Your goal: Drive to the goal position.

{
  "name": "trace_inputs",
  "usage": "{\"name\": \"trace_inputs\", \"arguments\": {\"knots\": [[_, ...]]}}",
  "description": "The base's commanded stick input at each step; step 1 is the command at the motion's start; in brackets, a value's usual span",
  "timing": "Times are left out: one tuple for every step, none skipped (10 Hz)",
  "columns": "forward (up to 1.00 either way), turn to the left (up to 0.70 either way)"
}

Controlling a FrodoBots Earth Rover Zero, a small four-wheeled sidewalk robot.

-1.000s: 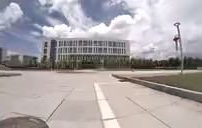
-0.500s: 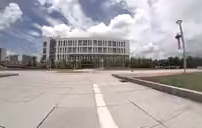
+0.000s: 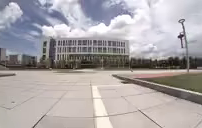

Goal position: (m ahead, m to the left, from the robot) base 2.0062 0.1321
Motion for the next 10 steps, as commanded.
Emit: {"name": "trace_inputs", "arguments": {"knots": [[0.70, 0.05], [0.70, 0.05], [0.70, 0.05], [0.70, 0.05], [0.70, 0.05], [0.70, 0.05], [0.70, 0.05], [0.70, 0.05], [0.70, 0.05], [0.70, 0.05]]}}
